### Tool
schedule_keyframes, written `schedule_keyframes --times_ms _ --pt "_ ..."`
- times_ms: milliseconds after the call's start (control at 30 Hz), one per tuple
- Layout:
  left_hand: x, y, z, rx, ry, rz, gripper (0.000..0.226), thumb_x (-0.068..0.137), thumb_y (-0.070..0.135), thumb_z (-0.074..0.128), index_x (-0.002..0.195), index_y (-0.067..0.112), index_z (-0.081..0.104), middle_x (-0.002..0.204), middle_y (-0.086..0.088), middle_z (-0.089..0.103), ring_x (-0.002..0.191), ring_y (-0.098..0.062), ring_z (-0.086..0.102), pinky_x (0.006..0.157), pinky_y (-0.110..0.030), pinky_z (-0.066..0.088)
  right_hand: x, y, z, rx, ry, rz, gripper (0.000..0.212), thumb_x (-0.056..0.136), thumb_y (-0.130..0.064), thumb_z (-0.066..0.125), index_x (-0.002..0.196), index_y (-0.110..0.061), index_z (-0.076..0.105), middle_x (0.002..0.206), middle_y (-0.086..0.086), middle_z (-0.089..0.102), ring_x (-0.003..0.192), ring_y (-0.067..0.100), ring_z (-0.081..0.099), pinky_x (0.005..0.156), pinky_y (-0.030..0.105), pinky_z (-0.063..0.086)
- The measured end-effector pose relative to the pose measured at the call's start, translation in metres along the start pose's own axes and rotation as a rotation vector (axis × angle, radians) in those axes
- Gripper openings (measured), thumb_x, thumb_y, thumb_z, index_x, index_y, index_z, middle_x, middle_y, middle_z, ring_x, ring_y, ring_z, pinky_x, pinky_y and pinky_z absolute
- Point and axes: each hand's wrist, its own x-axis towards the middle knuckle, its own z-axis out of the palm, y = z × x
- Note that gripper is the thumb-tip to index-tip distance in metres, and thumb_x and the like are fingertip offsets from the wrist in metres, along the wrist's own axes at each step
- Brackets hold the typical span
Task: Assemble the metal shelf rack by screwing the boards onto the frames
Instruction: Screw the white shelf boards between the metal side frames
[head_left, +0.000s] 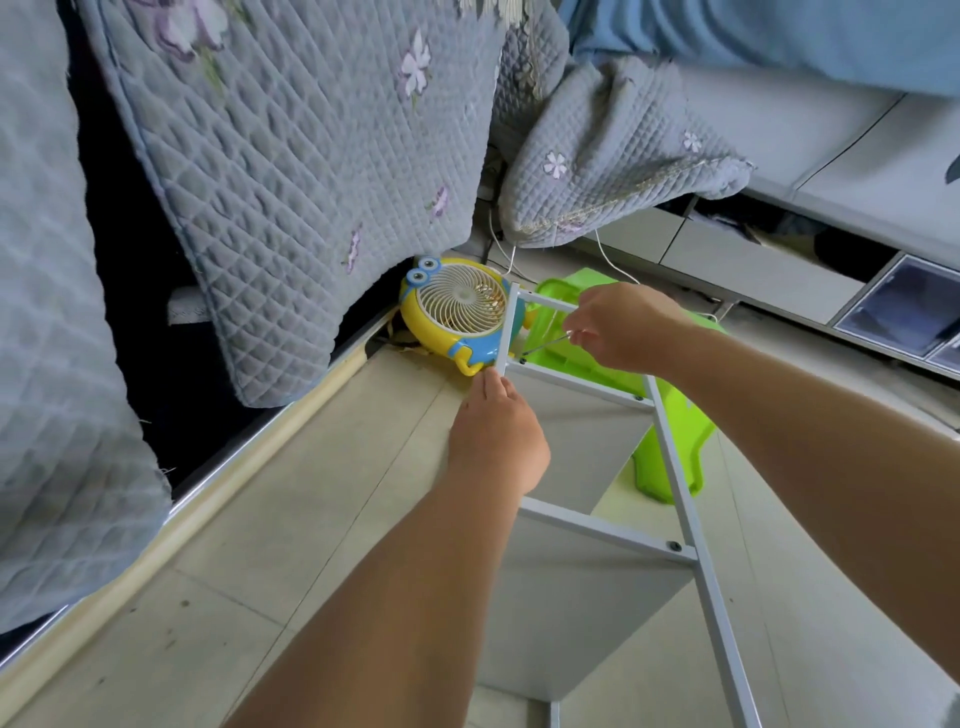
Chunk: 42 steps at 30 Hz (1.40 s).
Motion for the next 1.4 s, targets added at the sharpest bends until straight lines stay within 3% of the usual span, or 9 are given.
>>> schedule_keyframes --times_ms 200,733,967,1100,1167,1233,1267,1333,1400 --pt "0.002 -0.001 0.000 0.008 -0.019 0.005 0.053 0.100 0.015 0.028 0.146 -0.003 0.008 0.155 -0.010 0.005 0.144 -0.021 0.006 0.113 -0.031 0.019 0.003 0.000 0.000 -0.012 -0.042 -0.015 0.027 0.095 -0.023 0.043 0.112 -0.018 0.063 0.108 0.007 0.057 0.105 0.028 0.054 0.079 0.034 0.050" --pt "0.001 -0.001 0.000 0.030 -0.025 0.032 0.053 0.100 0.015 0.027 0.145 -0.005 0.008 0.155 -0.013 0.007 0.143 -0.023 0.010 0.114 -0.032 0.021 0.006 -0.003 -0.013 0.027 -0.090 -0.064 0.025 0.091 -0.020 0.049 0.107 -0.017 0.068 0.104 0.008 0.065 0.102 0.027 0.057 0.088 0.038 0.046" --pt "-0.003 0.000 -0.001 0.020 -0.044 0.027 0.053 0.099 0.015 0.027 0.145 -0.004 0.008 0.154 -0.013 0.009 0.141 -0.025 0.013 0.114 -0.031 0.019 0.013 -0.007 -0.031 0.118 -0.167 -0.033 0.028 0.092 -0.023 0.054 0.116 -0.015 0.064 0.117 0.003 0.064 0.113 0.020 0.054 0.095 0.026 0.038" --pt "-0.006 0.000 -0.003 -0.025 -0.050 0.021 0.051 0.099 0.013 0.028 0.145 -0.003 0.012 0.153 -0.010 0.012 0.140 -0.024 0.018 0.110 -0.033 0.025 0.023 -0.012 -0.037 0.178 -0.199 0.041 0.024 0.089 -0.021 0.057 0.108 -0.012 0.068 0.107 0.006 0.068 0.101 0.022 0.060 0.090 0.028 0.043" --pt "-0.006 0.000 -0.003 -0.045 -0.059 0.019 0.051 0.099 0.012 0.026 0.145 -0.003 0.011 0.154 -0.009 0.009 0.141 -0.023 0.014 0.111 -0.032 0.025 0.032 -0.014 -0.039 0.244 -0.239 0.116 0.020 0.087 -0.019 0.059 0.099 -0.006 0.069 0.089 0.009 0.068 0.079 0.027 0.062 0.072 0.032 0.050" --pt "-0.007 0.000 -0.004 -0.058 -0.067 0.015 0.051 0.099 0.011 0.026 0.145 -0.003 0.010 0.154 -0.010 0.008 0.142 -0.022 0.013 0.111 -0.032 0.025 0.039 -0.017 -0.039 0.333 -0.287 0.230 0.017 0.085 -0.014 0.060 0.077 0.001 0.062 0.062 0.009 0.053 0.051 0.022 0.045 0.049 0.026 0.040" --pt "-0.007 -0.001 -0.004 -0.065 -0.067 0.013 0.051 0.099 0.011 0.026 0.146 -0.003 0.010 0.154 -0.010 0.008 0.141 -0.022 0.014 0.111 -0.032 0.025 0.041 -0.018 -0.039 0.371 -0.307 0.299 0.022 0.085 -0.010 0.059 0.065 -0.001 0.054 0.055 0.007 0.043 0.046 0.018 0.036 0.045 0.023 0.032" --pt "-0.009 -0.001 -0.004 -0.074 -0.069 0.014 0.052 0.099 0.011 0.027 0.146 -0.003 0.009 0.154 -0.010 0.008 0.141 -0.023 0.015 0.111 -0.032 0.025 0.042 -0.018 -0.039 0.343 -0.317 0.330 0.034 0.088 -0.007 0.052 0.056 -0.005 0.042 0.046 0.004 0.036 0.044 0.016 0.029 0.044 0.022 0.025" --pt "-0.008 -0.001 -0.003 -0.072 -0.071 0.021 0.053 0.098 0.010 0.027 0.146 -0.004 0.007 0.155 -0.010 0.006 0.143 -0.023 0.011 0.113 -0.032 0.022 0.042 -0.020 -0.039 0.273 -0.248 0.290 0.035 0.092 -0.013 0.045 0.057 -0.008 0.040 0.046 0.000 0.043 0.046 0.014 0.035 0.044 0.023 0.029"
